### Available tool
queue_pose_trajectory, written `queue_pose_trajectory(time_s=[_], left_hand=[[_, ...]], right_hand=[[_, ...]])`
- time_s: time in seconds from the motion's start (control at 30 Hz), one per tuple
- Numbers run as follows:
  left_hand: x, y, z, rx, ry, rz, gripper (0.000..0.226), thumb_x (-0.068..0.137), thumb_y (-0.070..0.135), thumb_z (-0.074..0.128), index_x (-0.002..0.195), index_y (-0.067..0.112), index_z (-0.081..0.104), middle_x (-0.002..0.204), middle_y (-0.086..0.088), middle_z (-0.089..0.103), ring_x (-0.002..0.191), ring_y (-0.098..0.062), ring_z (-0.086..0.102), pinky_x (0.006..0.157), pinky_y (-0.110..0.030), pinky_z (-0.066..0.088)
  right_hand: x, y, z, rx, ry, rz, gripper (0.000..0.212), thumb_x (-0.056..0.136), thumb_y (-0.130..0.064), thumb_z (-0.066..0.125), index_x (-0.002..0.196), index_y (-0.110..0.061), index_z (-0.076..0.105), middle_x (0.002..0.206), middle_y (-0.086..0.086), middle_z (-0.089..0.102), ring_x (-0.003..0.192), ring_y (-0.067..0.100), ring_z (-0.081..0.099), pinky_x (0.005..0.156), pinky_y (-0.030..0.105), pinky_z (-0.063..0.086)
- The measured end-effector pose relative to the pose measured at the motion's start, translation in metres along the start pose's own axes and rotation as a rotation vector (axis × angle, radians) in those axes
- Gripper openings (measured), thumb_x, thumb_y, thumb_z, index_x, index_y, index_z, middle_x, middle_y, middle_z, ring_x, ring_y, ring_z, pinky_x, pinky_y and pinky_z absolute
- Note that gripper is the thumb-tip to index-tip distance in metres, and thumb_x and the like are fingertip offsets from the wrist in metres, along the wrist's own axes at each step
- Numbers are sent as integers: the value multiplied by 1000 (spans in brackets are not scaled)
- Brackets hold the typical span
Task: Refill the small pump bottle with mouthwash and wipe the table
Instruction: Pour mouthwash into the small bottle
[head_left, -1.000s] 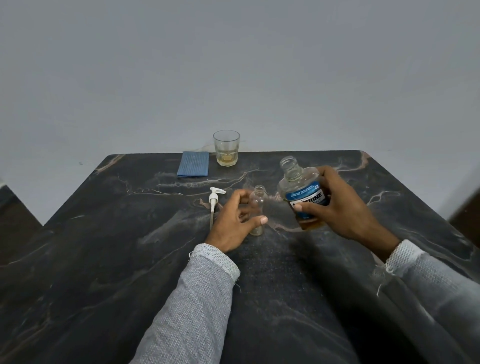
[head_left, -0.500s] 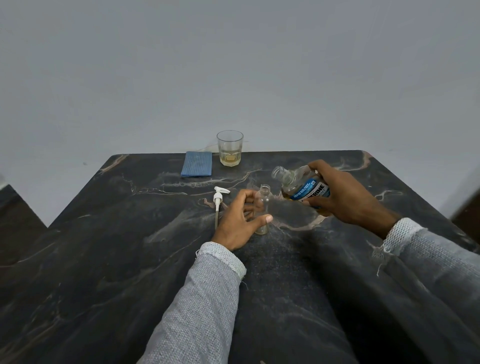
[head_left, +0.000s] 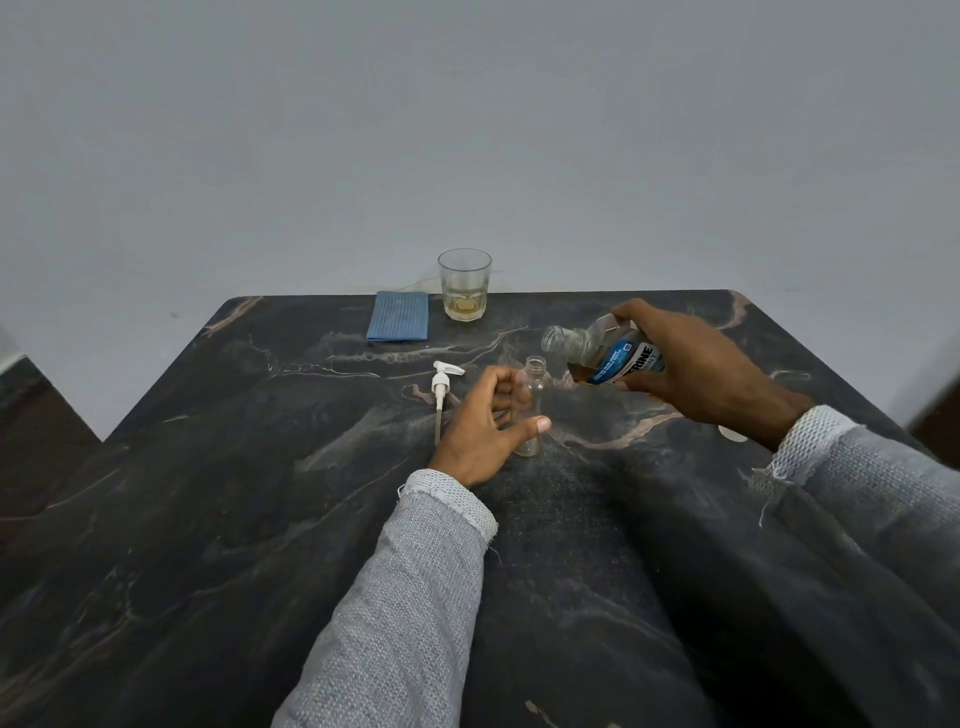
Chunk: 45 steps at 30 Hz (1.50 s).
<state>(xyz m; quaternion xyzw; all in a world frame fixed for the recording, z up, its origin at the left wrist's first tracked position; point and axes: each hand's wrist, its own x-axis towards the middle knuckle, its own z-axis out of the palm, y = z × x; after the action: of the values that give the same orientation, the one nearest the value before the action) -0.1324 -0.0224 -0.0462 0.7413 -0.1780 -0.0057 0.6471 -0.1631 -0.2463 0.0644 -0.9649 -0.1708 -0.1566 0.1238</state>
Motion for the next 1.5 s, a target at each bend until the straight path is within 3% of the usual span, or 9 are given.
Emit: queue_pose_trajectory(time_s=[0.4,0.67,1.0,1.5], left_hand=[[2,-2,0,9,3,8,45,76,18,80,106,35,51,108,6,63,107,-13,62,96,-29,49],[2,-2,0,18,0,1,49,76,16,80,116,21,51,109,3,62,107,-15,62,97,-31,50],[0,1,0,9,7,-2,45,76,15,79,109,28,52,109,1,62,107,-16,62,98,-35,50],[-2,5,0,20,5,-19,47,77,14,79,114,24,51,111,-1,63,108,-17,62,100,-37,50]], right_hand=[[1,-6,-5,-45,-12,-2,62,78,-18,79,131,-14,47,123,12,64,106,30,62,83,40,52],[3,-9,-9,-59,-24,-2,62,79,-18,78,132,-14,47,125,13,63,108,32,60,86,42,51],[4,-10,-11,-87,-37,0,62,79,-19,78,132,-15,47,125,13,63,109,32,60,88,44,51],[5,-15,-16,-114,-39,-12,60,79,-17,78,131,-13,49,124,14,64,109,33,61,88,45,52]])
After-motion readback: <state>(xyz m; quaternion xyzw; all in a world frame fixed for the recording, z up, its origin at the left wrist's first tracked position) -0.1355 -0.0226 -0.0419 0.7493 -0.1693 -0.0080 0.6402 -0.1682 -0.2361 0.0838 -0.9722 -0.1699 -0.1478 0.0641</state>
